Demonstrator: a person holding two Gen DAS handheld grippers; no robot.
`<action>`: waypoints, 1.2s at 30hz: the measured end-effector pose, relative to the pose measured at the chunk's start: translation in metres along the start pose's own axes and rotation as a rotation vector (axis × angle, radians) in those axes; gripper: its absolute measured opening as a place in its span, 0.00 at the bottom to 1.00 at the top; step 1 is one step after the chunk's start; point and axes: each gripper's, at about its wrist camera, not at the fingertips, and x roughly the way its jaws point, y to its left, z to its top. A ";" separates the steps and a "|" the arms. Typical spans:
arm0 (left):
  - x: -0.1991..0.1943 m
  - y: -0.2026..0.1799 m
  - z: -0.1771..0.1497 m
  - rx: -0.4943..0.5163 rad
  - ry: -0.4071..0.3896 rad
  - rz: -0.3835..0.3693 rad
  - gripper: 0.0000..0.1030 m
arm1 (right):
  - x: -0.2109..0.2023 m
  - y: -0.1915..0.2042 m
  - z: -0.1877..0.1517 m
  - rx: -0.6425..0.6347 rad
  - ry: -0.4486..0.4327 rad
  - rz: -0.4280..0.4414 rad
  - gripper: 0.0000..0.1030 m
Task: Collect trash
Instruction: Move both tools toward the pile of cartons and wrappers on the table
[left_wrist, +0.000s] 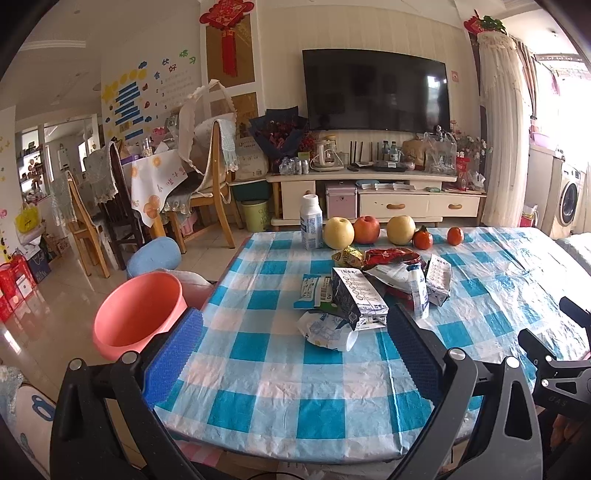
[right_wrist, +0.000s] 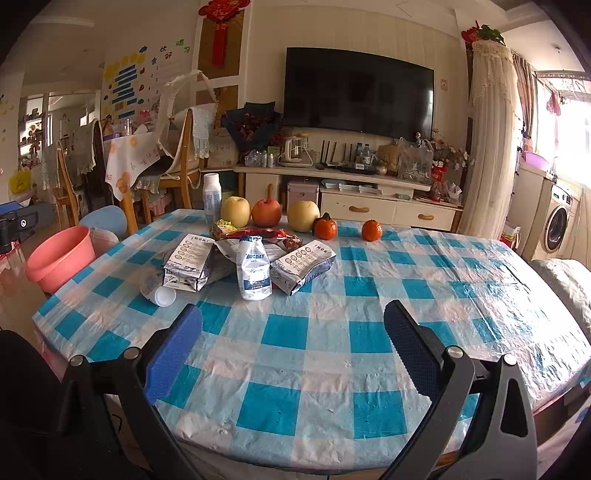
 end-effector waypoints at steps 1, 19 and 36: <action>0.000 0.001 0.000 -0.001 0.000 0.000 0.95 | 0.000 0.000 0.000 -0.001 0.001 0.002 0.97; 0.011 -0.003 -0.011 0.002 0.039 0.005 0.95 | 0.007 0.009 -0.004 -0.052 0.031 0.027 0.97; 0.039 -0.018 -0.027 0.045 0.130 -0.009 0.95 | 0.022 0.013 -0.008 -0.052 0.083 0.099 0.97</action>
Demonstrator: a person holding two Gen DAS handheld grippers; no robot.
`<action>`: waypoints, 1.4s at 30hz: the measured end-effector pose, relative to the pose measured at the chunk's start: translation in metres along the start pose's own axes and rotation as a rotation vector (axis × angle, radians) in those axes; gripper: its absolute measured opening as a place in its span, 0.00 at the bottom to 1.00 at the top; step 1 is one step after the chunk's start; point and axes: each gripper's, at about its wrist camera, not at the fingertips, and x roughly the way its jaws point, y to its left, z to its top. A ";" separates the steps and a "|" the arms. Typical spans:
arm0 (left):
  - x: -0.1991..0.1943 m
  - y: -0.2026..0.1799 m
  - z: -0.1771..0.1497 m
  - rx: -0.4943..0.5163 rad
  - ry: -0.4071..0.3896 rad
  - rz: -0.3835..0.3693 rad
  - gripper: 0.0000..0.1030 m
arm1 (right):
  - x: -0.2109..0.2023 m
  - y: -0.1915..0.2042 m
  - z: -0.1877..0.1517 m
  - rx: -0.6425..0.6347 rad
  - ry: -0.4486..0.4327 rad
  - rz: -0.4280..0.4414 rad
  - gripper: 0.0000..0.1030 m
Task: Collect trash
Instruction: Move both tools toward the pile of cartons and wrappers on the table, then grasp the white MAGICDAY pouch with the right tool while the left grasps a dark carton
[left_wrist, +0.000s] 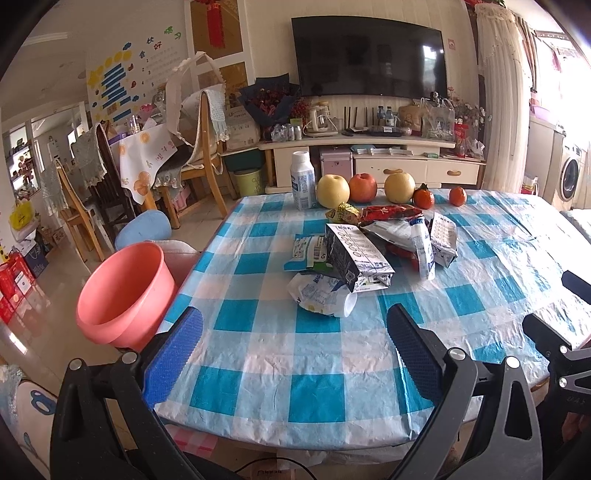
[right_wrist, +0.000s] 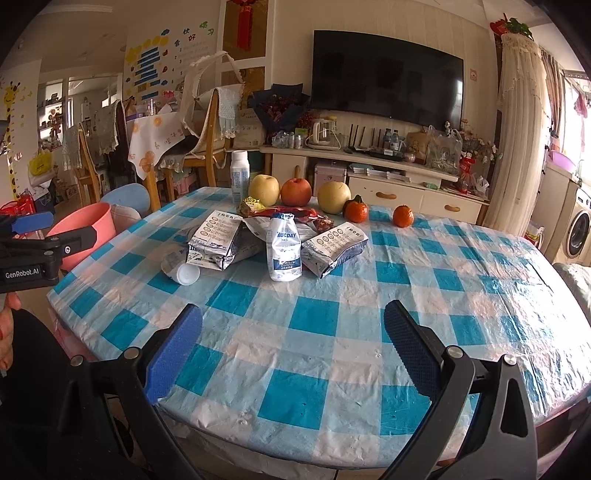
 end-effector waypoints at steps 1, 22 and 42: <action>0.001 -0.001 0.000 0.005 0.003 0.000 0.95 | 0.000 -0.001 -0.001 0.011 0.001 0.009 0.96; 0.055 -0.027 -0.015 0.064 0.103 -0.027 0.95 | 0.034 -0.020 0.006 0.134 0.057 0.111 0.96; 0.124 -0.048 0.019 0.040 0.134 -0.143 0.95 | 0.124 -0.037 0.036 0.190 0.165 0.217 0.80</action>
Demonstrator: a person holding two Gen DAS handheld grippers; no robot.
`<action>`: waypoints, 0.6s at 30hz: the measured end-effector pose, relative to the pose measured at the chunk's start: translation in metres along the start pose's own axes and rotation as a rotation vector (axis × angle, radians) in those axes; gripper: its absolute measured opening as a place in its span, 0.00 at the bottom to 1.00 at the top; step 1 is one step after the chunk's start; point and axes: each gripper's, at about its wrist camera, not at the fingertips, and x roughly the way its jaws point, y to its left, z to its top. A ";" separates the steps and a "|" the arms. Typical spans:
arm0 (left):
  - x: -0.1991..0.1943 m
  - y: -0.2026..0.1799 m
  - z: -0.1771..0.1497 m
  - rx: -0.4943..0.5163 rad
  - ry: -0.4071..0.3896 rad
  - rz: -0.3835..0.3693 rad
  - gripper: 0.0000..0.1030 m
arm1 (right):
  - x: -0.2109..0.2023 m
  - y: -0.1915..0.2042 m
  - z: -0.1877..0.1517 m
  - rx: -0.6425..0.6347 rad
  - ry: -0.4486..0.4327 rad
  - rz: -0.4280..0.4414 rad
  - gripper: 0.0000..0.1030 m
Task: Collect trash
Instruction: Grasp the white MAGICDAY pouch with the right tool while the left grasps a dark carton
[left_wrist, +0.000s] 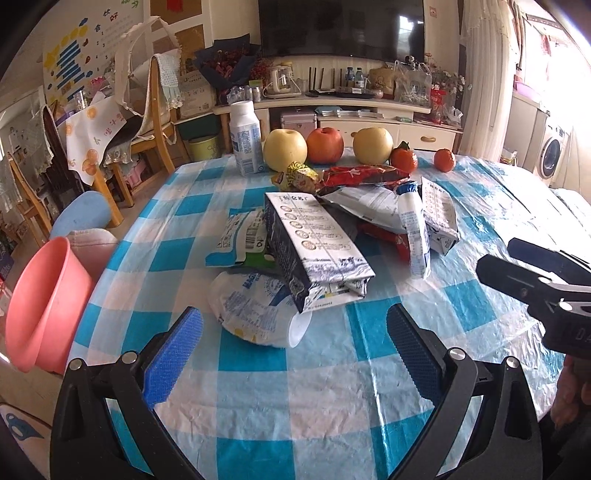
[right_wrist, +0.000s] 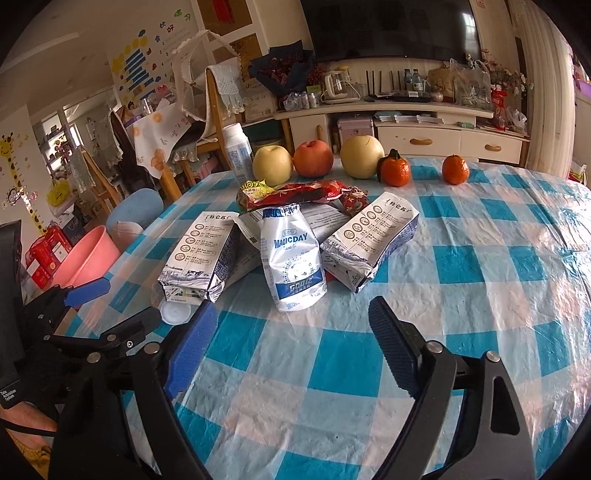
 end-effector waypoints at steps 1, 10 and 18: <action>0.004 -0.003 0.004 0.007 -0.001 -0.003 0.95 | 0.005 -0.003 0.002 0.010 0.011 0.016 0.79; 0.051 -0.009 0.029 0.051 0.026 0.050 0.95 | 0.040 -0.011 0.016 0.083 0.077 0.126 0.67; 0.071 -0.005 0.040 0.059 0.047 0.063 0.94 | 0.072 -0.013 0.027 0.081 0.123 0.135 0.67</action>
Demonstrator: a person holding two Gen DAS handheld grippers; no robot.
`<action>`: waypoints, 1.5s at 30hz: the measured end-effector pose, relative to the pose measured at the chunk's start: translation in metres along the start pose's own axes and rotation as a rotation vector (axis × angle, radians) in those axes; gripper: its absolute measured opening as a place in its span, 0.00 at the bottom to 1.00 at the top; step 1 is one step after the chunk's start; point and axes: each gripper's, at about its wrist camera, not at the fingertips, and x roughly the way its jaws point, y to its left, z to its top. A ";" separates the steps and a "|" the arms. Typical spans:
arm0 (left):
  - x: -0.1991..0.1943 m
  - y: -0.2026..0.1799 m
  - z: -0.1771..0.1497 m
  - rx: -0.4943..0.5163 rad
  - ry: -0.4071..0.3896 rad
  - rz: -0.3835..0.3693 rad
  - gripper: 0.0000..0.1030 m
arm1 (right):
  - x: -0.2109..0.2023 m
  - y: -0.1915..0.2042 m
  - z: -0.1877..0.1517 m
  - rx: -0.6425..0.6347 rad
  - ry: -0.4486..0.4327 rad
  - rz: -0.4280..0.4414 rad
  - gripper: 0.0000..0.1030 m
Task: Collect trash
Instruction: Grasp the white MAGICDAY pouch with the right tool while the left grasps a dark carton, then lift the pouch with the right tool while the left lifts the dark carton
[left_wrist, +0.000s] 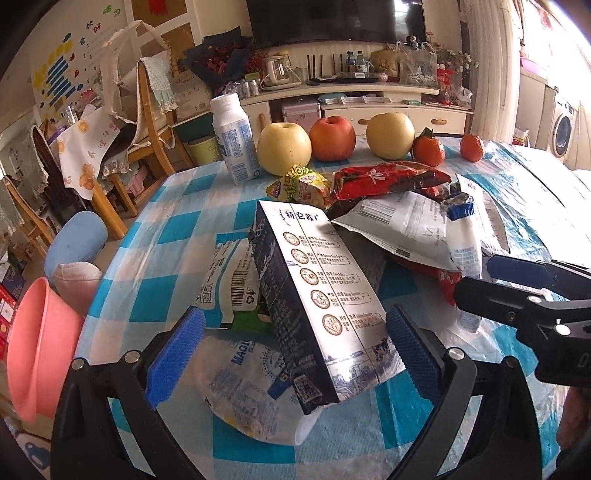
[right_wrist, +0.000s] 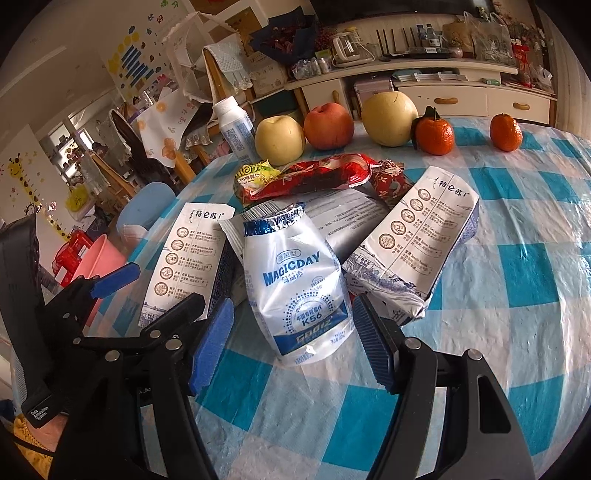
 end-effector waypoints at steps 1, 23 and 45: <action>0.002 0.002 0.001 -0.005 0.005 -0.004 0.94 | 0.004 -0.001 0.001 -0.001 0.006 -0.001 0.67; 0.023 0.053 -0.003 -0.152 0.068 -0.042 0.76 | 0.010 0.007 0.011 -0.073 0.007 -0.048 0.51; 0.010 0.072 -0.013 -0.223 0.036 -0.232 0.60 | 0.019 0.023 -0.002 -0.083 0.104 0.014 0.51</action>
